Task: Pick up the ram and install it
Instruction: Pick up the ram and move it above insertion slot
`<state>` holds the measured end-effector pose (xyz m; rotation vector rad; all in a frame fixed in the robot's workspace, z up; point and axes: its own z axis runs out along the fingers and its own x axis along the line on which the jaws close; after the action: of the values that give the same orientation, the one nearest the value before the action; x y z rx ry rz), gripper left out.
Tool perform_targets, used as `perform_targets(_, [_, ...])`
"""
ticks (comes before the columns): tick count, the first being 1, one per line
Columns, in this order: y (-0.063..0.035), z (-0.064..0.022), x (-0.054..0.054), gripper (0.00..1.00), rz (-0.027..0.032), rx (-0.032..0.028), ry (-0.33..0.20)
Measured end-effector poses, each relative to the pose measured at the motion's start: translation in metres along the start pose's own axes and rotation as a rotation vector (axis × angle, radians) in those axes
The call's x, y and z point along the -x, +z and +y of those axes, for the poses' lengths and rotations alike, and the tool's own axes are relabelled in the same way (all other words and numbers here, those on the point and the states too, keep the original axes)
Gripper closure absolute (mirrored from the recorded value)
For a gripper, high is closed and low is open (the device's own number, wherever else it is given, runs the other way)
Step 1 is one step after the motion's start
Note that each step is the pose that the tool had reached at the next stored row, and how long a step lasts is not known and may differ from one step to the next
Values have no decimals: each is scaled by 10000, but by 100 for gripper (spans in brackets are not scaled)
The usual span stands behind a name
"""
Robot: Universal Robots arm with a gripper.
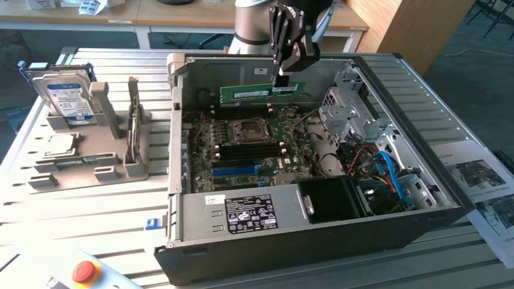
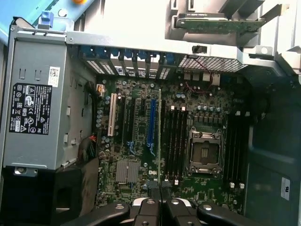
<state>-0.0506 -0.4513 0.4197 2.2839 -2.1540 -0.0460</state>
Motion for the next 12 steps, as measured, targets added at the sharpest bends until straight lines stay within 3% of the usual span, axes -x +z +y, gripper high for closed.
perform_targets(6, [1,1,6,89,0,-1,1])
perform_targets(12, [18,-10,184,89,7,0,20])
